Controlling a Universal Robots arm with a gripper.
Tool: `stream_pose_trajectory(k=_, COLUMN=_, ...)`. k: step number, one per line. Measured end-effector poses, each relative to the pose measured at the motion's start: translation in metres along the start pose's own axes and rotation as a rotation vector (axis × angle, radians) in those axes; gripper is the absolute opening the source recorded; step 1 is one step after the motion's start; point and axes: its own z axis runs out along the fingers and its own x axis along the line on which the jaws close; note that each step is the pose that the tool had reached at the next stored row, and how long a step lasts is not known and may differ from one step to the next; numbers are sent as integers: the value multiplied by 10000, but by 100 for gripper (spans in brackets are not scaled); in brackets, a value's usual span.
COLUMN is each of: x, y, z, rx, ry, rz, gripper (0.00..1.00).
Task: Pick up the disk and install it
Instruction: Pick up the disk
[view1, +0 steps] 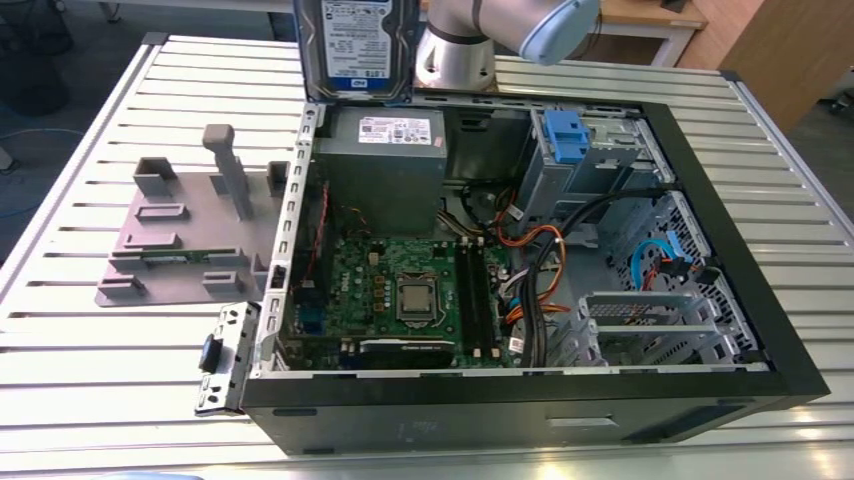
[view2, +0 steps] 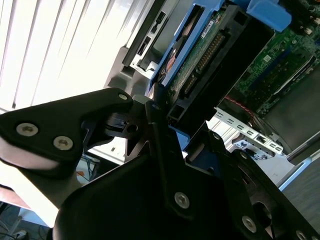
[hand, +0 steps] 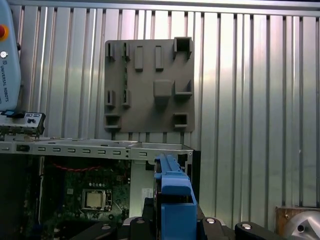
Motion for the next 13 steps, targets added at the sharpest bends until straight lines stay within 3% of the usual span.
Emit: stream_pose_trajectory(k=13, x=37, y=-135, z=5, rx=0, ry=0, rz=0, gripper=37)
